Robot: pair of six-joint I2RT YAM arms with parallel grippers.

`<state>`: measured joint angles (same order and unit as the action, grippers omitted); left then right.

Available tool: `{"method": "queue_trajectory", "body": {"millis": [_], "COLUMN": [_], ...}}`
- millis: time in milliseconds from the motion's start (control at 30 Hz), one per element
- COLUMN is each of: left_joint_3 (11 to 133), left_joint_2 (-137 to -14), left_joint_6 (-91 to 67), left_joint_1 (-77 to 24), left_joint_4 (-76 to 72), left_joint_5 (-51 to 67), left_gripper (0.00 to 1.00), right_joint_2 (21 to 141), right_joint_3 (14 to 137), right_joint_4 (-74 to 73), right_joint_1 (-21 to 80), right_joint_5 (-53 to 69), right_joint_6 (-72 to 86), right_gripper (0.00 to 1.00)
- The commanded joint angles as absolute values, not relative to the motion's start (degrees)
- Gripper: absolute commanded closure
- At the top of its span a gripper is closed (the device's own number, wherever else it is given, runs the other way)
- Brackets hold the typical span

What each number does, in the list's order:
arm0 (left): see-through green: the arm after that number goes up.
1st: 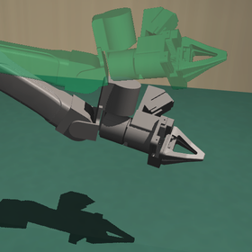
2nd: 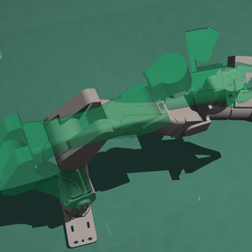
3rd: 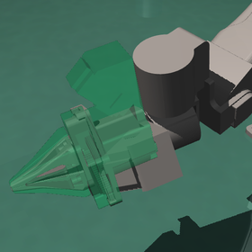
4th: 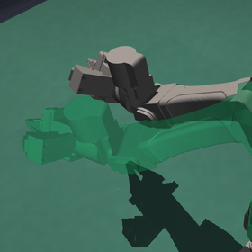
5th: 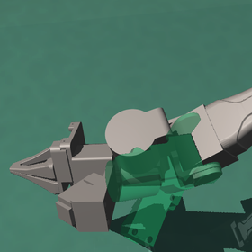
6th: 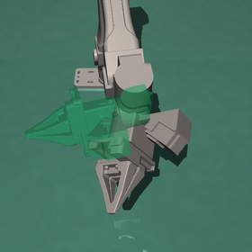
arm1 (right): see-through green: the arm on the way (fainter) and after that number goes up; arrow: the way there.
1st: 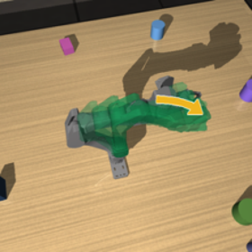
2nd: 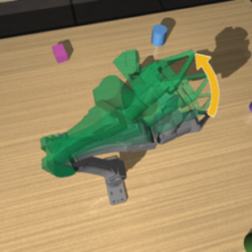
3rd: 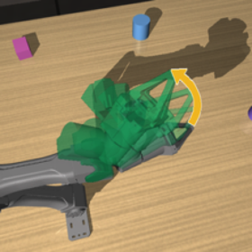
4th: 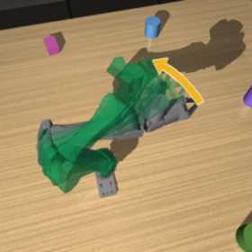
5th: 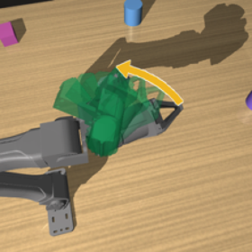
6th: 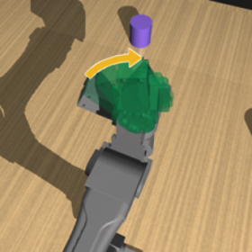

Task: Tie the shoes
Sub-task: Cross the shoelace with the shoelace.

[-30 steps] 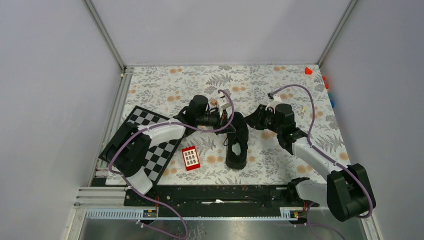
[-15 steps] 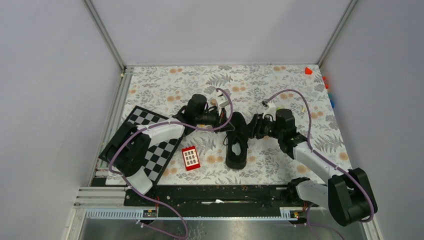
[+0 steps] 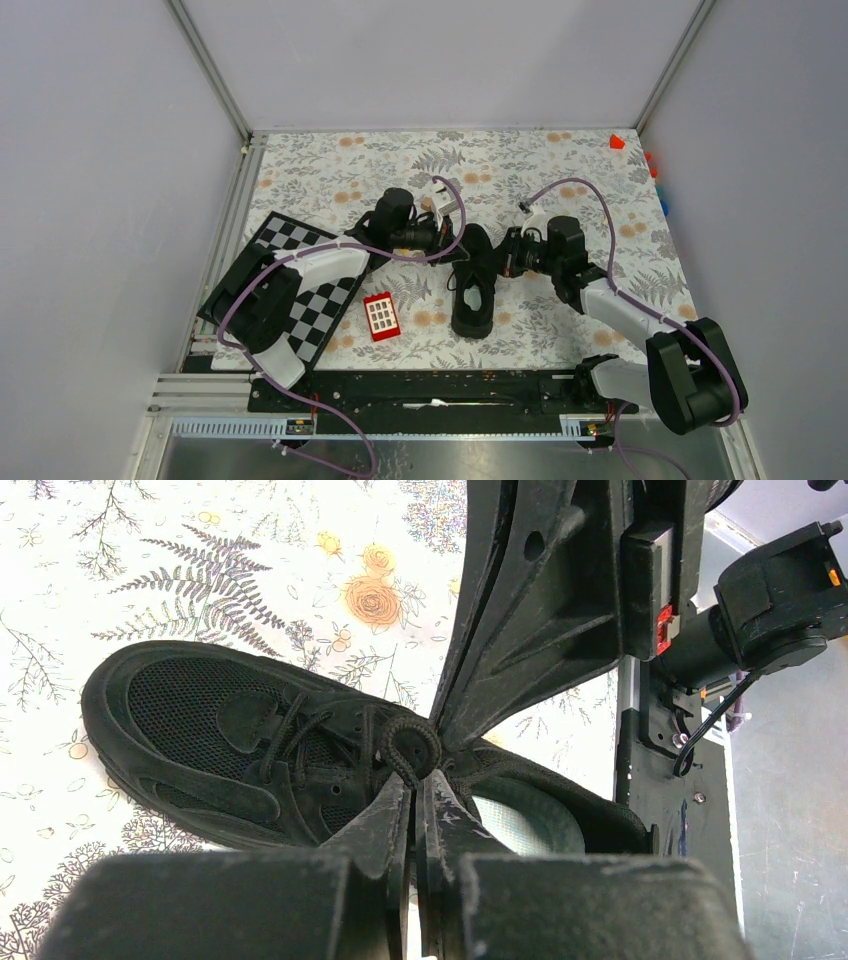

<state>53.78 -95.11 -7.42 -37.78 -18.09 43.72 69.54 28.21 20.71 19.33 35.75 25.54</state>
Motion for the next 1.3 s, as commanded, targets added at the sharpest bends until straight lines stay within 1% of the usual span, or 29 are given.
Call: {"method": "queue_trajectory", "body": {"millis": [0, 267, 633, 867, 1133, 1267], "left_joint_3": [55.86, 55.54, 55.77, 55.86, 55.99, 56.03], "left_joint_2": [-95.23, -95.13, -95.24, -95.13, -94.83, -94.96], "left_joint_6": [-7.03, -7.46, -7.47, -7.16, -6.77, -7.19], "left_joint_1": [-37.44, -37.42, -37.4, -37.44, -37.49, -37.69], "left_joint_4": [-21.6, -22.82, -22.94, -22.85, -22.5, -22.74], "left_joint_5": [44.48, 44.92, 45.36, 45.46, 45.94, 46.32], "left_gripper": [1.0, 1.0, 1.0, 1.0, 1.0, 1.0], "right_joint_2": [69.69, 69.27, 75.61, 80.54, 85.55, 88.15], "right_joint_3": [28.42, 31.85, 35.77, 36.08, 40.91, 41.71], "right_joint_4": [24.46, 20.91, 22.03, 26.93, 21.77, 24.04], "right_joint_1": [19.07, 19.13, 19.98, 21.36, 23.19, 23.94], "right_joint_5": [38.21, 38.52, 39.29, 40.04, 38.12, 37.38], "right_joint_6": [26.04, 25.82, 28.38, 31.16, 29.95, 31.59], "right_gripper": [1.0, 1.0, 1.0, 1.0, 1.0, 1.0]}}
